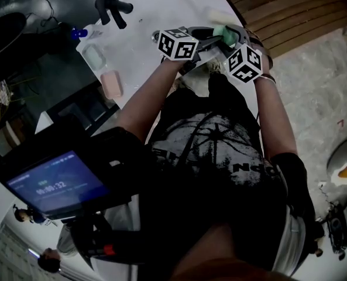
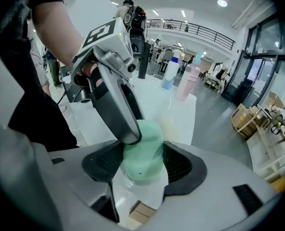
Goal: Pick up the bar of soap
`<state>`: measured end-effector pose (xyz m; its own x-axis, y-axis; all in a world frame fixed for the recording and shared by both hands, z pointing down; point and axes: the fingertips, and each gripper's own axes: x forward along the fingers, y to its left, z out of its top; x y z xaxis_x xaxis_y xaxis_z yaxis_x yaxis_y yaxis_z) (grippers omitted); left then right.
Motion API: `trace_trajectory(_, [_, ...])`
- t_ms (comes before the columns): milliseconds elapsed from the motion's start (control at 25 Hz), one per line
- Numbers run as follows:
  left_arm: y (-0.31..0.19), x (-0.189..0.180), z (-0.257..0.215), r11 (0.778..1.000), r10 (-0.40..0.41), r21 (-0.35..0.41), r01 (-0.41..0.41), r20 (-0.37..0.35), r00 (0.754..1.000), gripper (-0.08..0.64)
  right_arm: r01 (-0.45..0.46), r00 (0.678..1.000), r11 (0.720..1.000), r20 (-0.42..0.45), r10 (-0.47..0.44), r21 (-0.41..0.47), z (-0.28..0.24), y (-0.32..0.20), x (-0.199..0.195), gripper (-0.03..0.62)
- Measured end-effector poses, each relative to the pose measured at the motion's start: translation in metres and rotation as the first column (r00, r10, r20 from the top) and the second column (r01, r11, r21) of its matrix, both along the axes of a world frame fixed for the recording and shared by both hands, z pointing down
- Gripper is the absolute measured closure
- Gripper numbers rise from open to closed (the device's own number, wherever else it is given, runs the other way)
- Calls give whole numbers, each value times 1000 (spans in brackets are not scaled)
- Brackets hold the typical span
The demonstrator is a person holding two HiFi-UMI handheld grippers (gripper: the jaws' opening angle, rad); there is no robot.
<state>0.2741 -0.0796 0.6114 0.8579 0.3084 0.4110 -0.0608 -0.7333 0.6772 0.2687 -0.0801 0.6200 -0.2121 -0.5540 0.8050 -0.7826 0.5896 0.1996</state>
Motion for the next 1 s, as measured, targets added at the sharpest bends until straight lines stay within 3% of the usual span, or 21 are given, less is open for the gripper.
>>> trace_trajectory(320, [-2, 2, 11, 999, 30, -11, -30, 65, 997, 417, 4, 1000, 1000, 25, -4, 17, 5, -3, 3, 324])
trace_trajectory(720, [-10, 0, 16, 992, 34, 114, -49, 125, 992, 376, -18, 997, 1000, 77, 18, -5, 8, -4, 3, 324])
trace_trajectory(800, [-13, -2, 15, 991, 26, 128, -42, 125, 992, 345, -22, 996, 1000, 89, 23, -7, 8, -4, 1, 324])
trace_trajectory(1000, [-18, -9, 14, 991, 20, 131, -37, 126, 992, 345, -35, 995, 999, 95, 35, -1, 5, -4, 1, 324])
